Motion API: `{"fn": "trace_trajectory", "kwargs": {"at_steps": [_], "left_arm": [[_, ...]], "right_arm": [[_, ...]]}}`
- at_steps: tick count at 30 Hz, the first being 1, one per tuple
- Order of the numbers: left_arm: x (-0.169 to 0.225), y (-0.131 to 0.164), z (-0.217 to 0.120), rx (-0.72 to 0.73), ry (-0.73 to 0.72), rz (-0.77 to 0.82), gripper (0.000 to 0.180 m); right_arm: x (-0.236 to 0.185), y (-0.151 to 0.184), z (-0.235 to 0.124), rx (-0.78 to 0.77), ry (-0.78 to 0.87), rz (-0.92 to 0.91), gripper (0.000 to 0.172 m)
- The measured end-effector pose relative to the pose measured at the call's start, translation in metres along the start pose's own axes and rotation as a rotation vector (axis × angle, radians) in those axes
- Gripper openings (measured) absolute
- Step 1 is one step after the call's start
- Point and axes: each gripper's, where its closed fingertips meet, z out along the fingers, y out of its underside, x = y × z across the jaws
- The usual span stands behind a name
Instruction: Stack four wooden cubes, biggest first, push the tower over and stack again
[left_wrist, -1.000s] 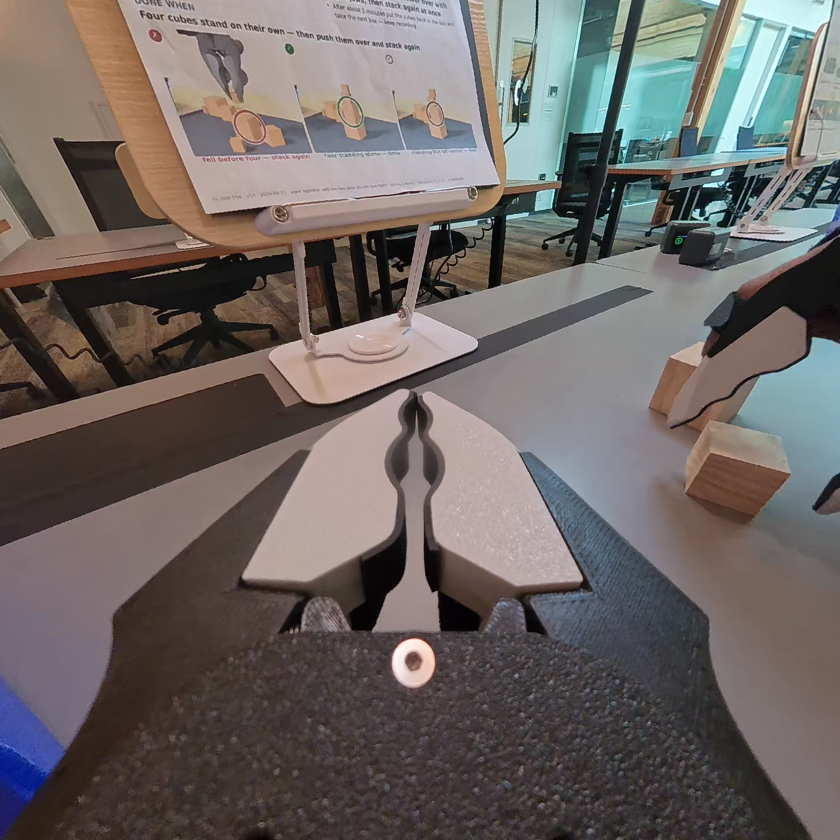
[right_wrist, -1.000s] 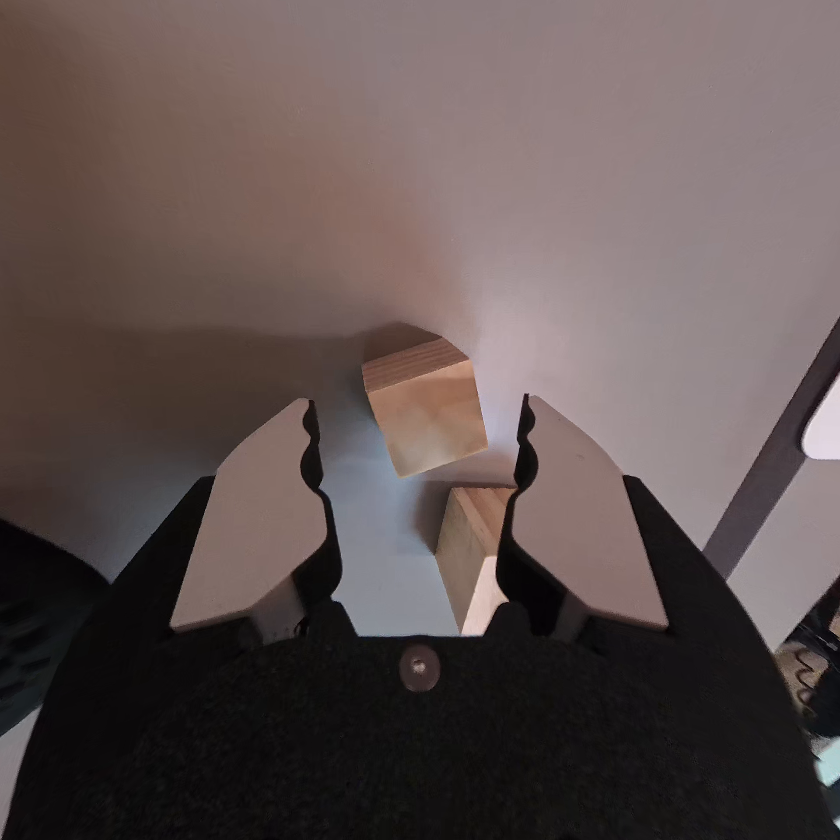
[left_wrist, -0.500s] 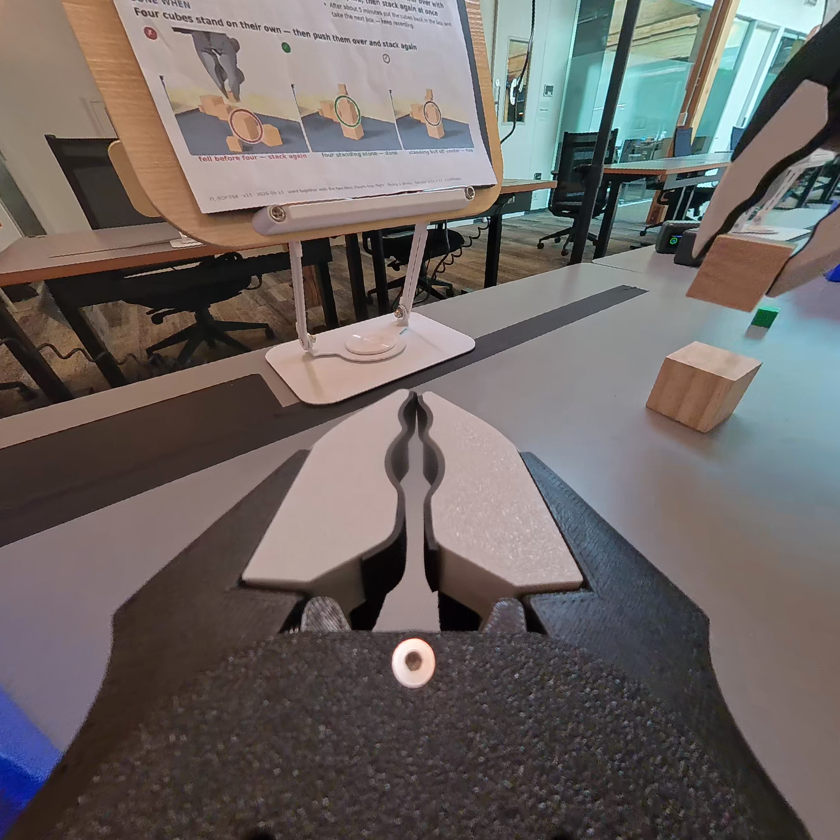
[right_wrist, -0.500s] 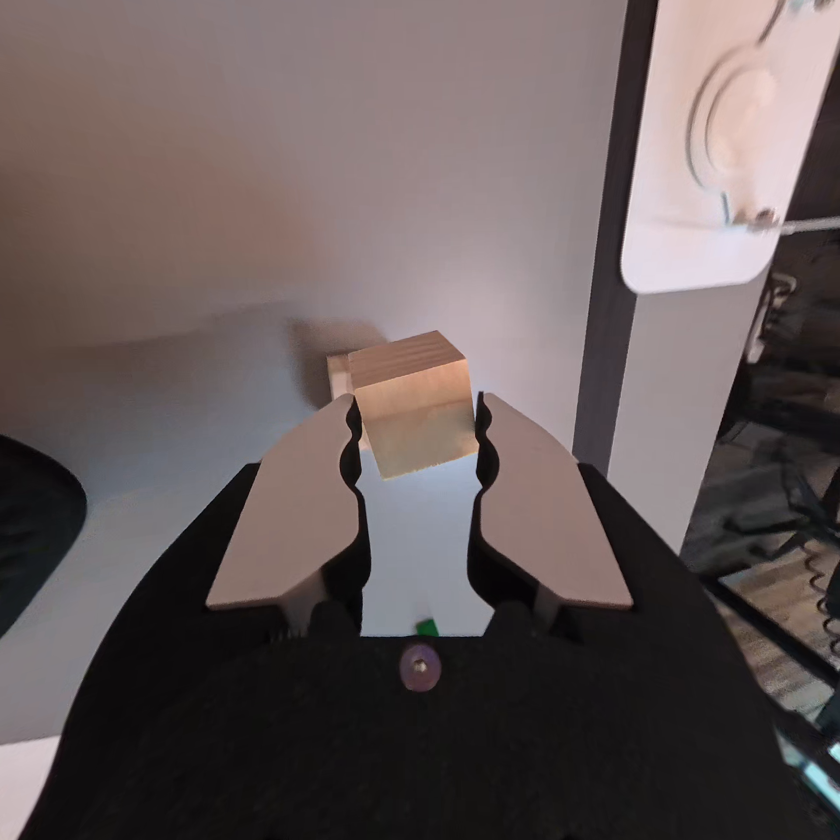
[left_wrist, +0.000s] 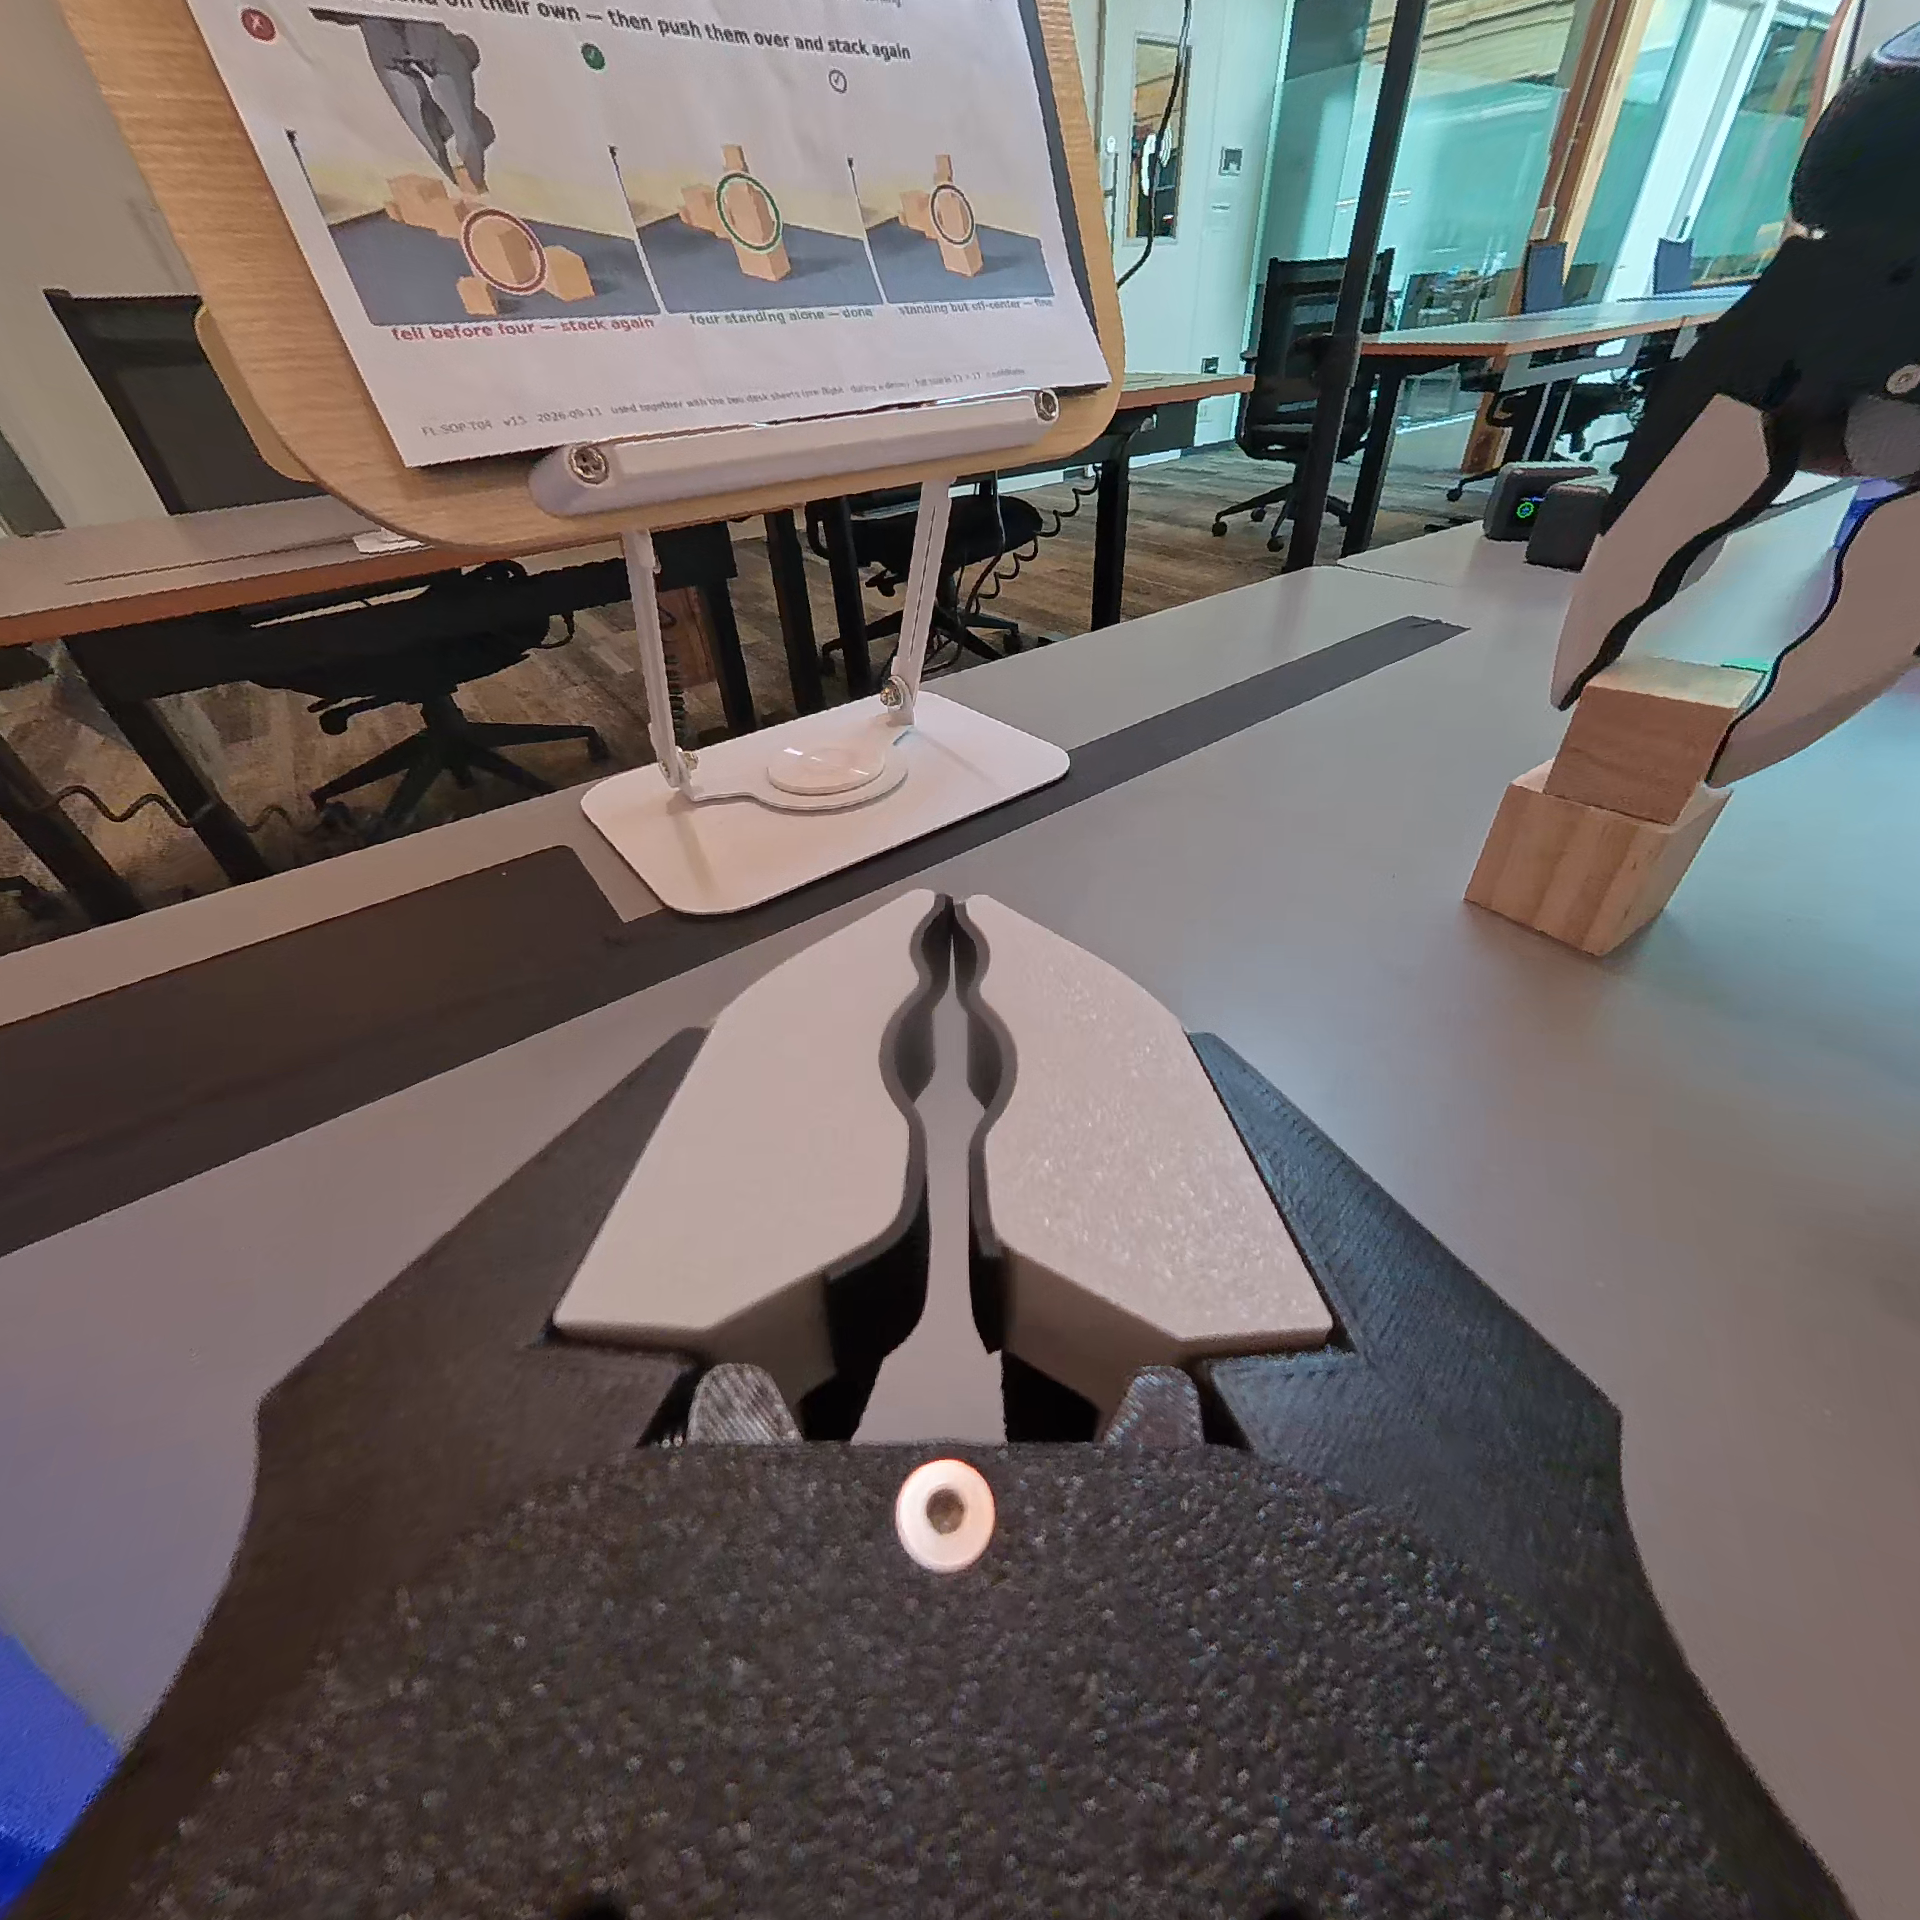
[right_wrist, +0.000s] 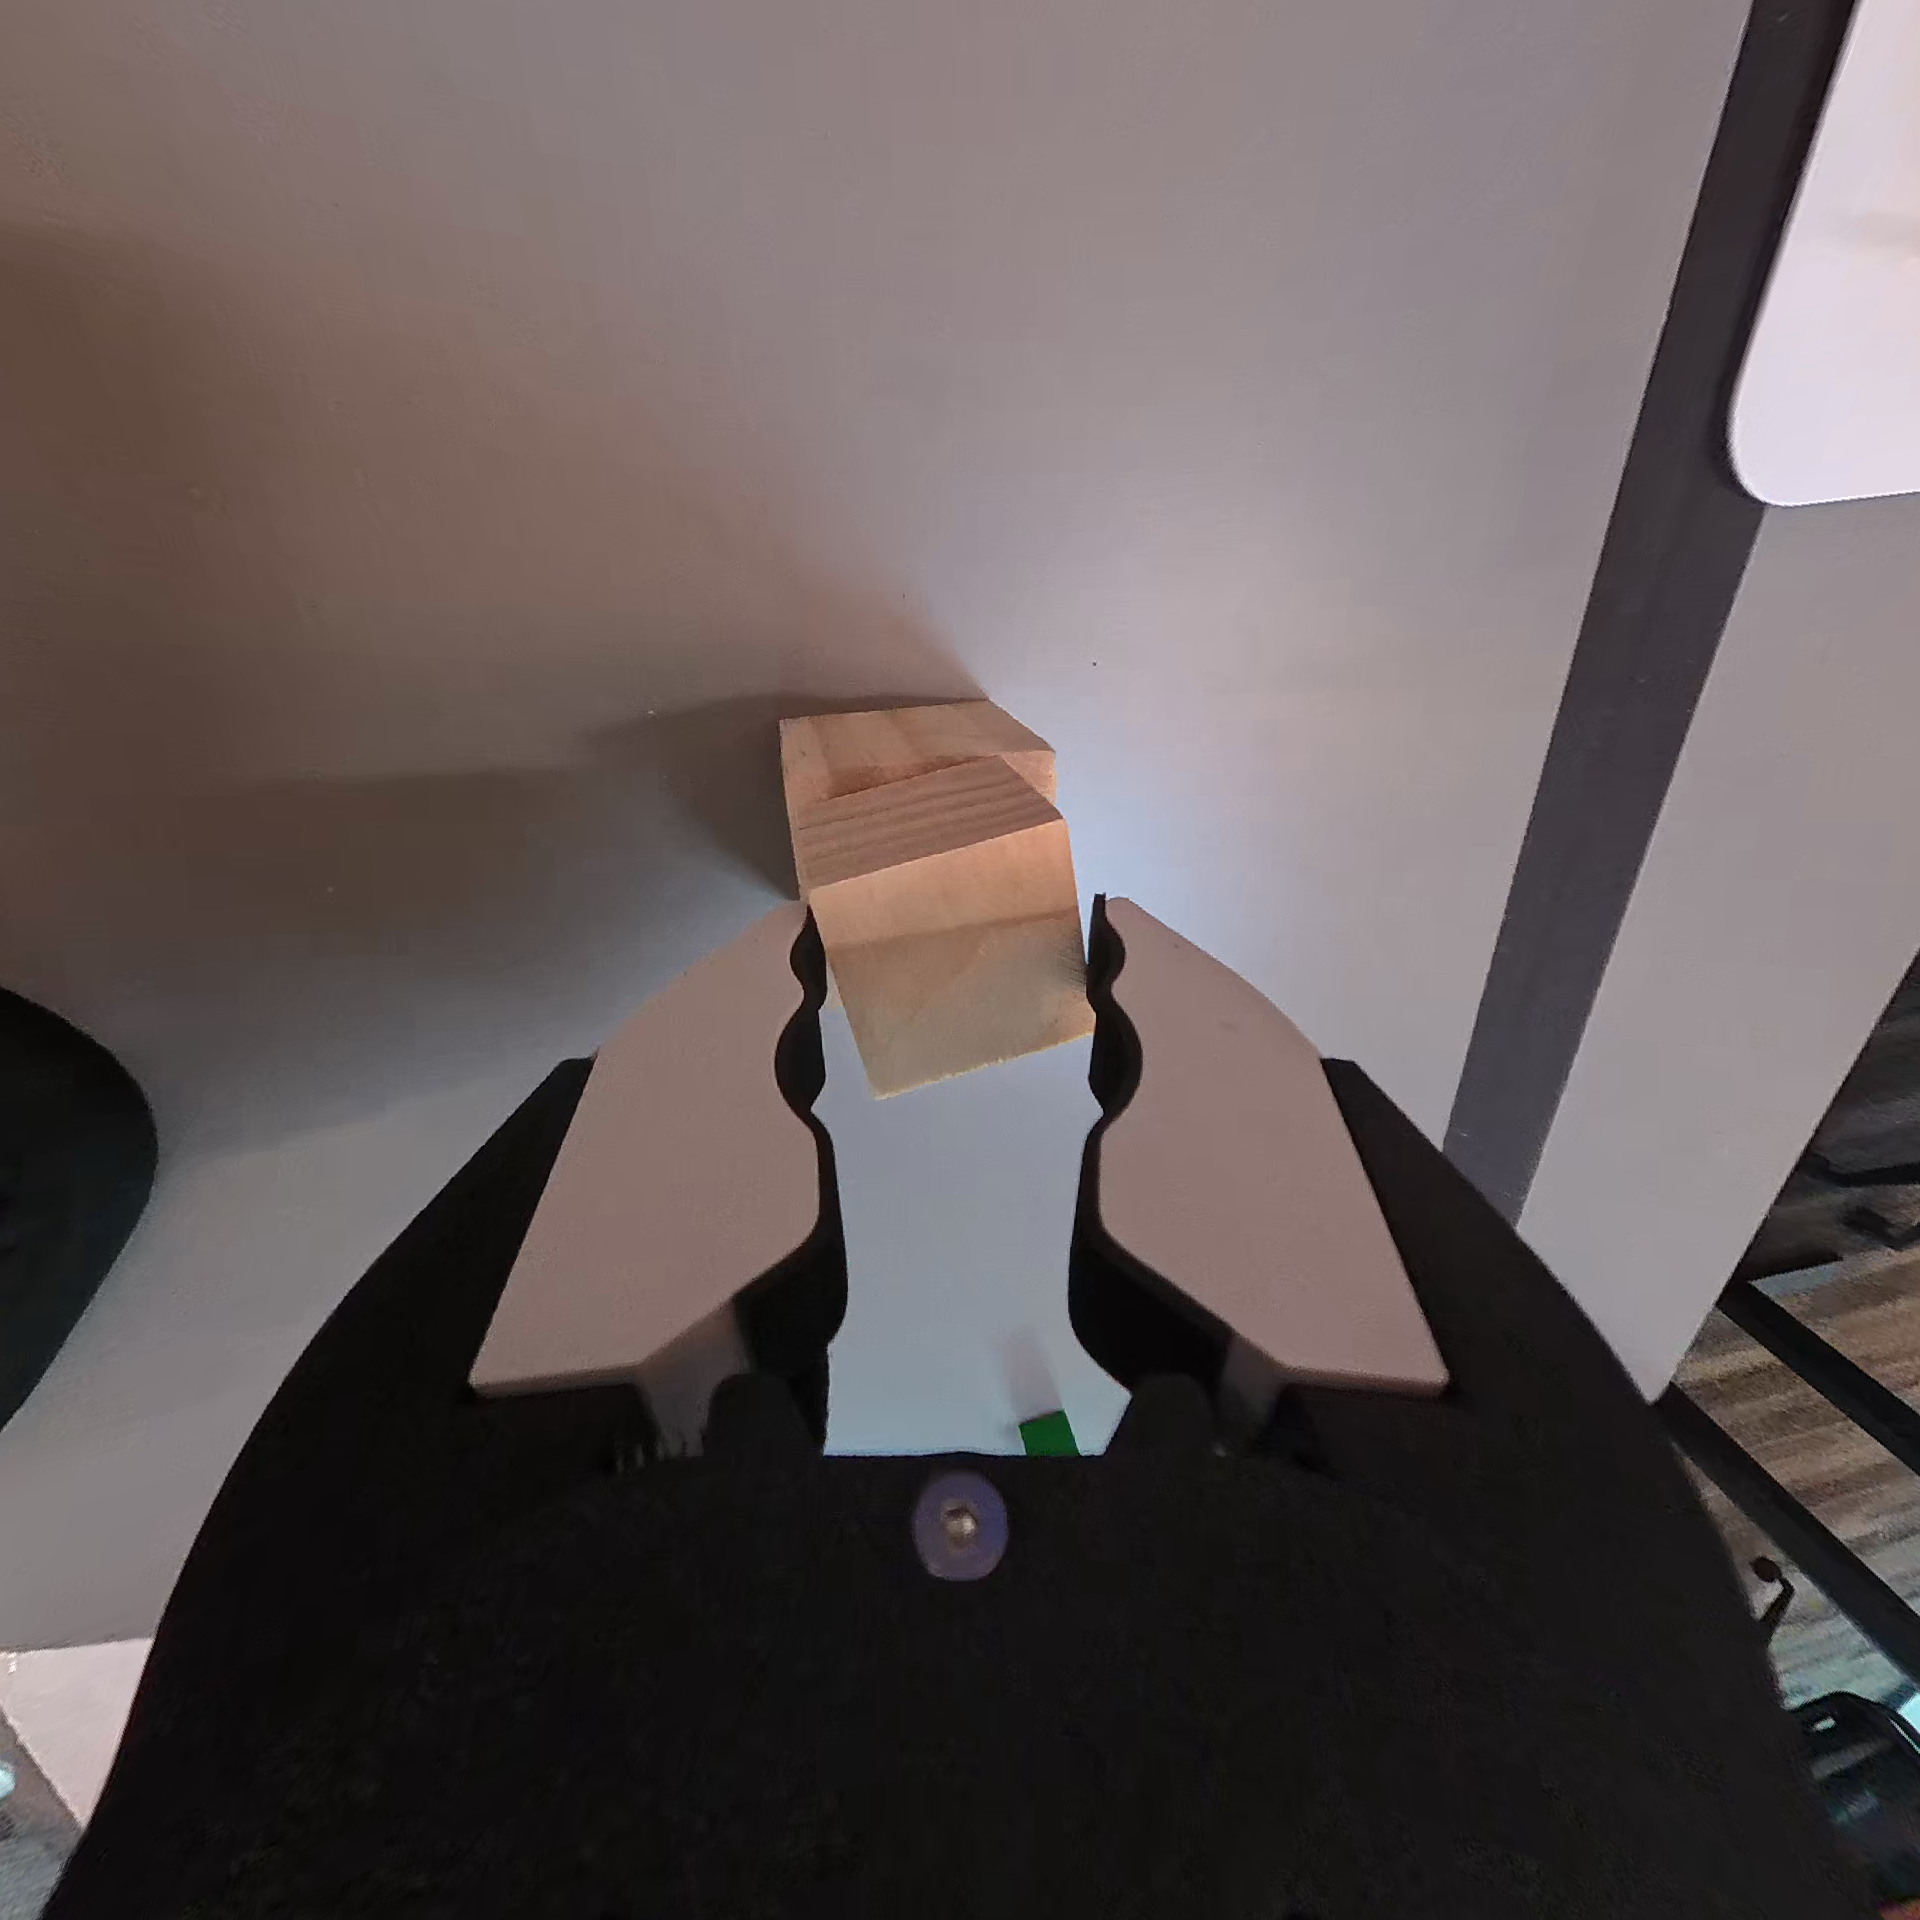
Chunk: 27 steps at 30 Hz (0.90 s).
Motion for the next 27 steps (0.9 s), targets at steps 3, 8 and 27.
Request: {"fn": "trace_trajectory", "kwargs": {"at_steps": [3,8,27], "left_arm": [[0.0005,0.0017,0.0004,-0.007,0.001,0.003,0.0],[0.0008,0.0018,0.0003,-0.007,0.001,0.002,0.0],[0.003,0.0011,0.0002,-0.006,0.009,0.001,0.0]], "right_arm": [[0.0002,-0.0004,0.0002,-0.003,0.006,0.013,0.049],[0.0022,0.0008,0.0008,-0.02,0.027,0.037,0.049],[0.0025,0.0029,0.0009,-0.061,0.038,0.104,0.049]]}}
